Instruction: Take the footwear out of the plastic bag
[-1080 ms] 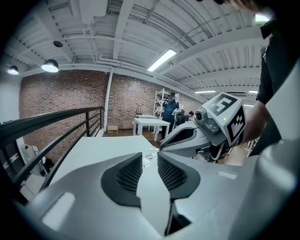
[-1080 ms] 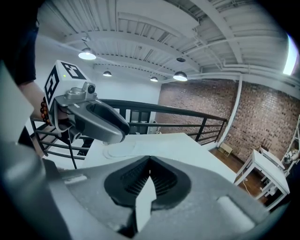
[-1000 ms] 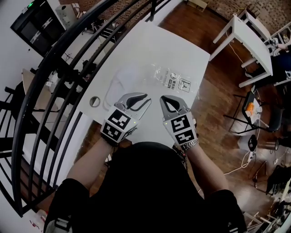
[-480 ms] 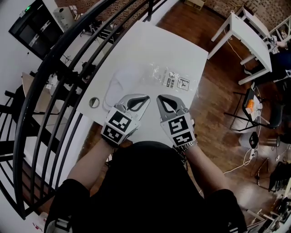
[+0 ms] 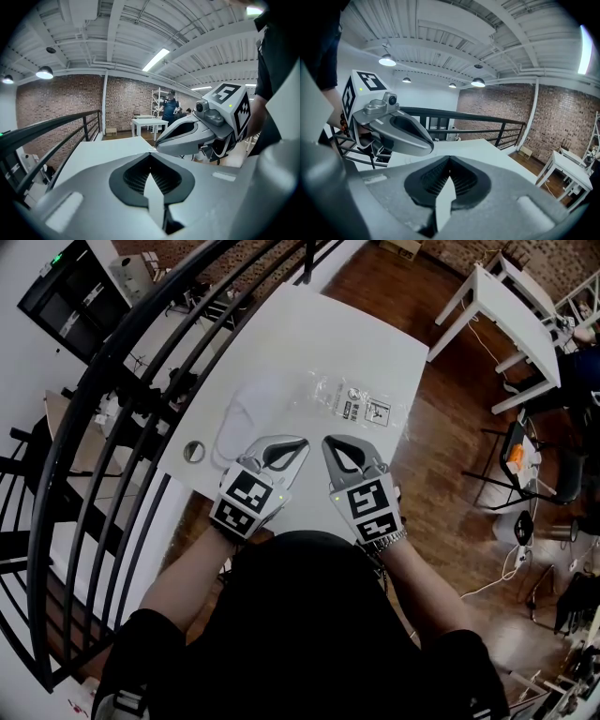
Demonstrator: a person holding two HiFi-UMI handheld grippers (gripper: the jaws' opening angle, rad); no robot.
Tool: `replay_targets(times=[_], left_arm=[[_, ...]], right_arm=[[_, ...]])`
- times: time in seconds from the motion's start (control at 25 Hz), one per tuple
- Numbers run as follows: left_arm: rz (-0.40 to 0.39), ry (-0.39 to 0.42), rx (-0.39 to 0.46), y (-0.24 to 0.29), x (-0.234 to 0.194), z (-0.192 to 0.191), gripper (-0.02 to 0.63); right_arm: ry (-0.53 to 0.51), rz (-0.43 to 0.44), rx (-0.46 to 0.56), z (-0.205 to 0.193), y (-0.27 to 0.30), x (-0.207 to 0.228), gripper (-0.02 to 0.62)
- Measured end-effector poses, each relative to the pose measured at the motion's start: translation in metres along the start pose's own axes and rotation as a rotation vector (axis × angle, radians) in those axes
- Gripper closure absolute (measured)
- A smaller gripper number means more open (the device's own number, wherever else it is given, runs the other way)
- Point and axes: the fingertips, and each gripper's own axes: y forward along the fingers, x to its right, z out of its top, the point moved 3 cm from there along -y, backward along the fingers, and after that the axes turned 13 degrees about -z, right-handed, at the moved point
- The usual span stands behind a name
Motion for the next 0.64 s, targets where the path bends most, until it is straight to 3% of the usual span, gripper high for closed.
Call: replay_targets(times=[0.64], left_arm=[[0.011,-0.003,-0.020,-0.0006,-0.0006,-0.0065,0.591]], right_arm=[[0.000,0.008,0.001,-0.0016,0.0005,-0.0032,0.603]])
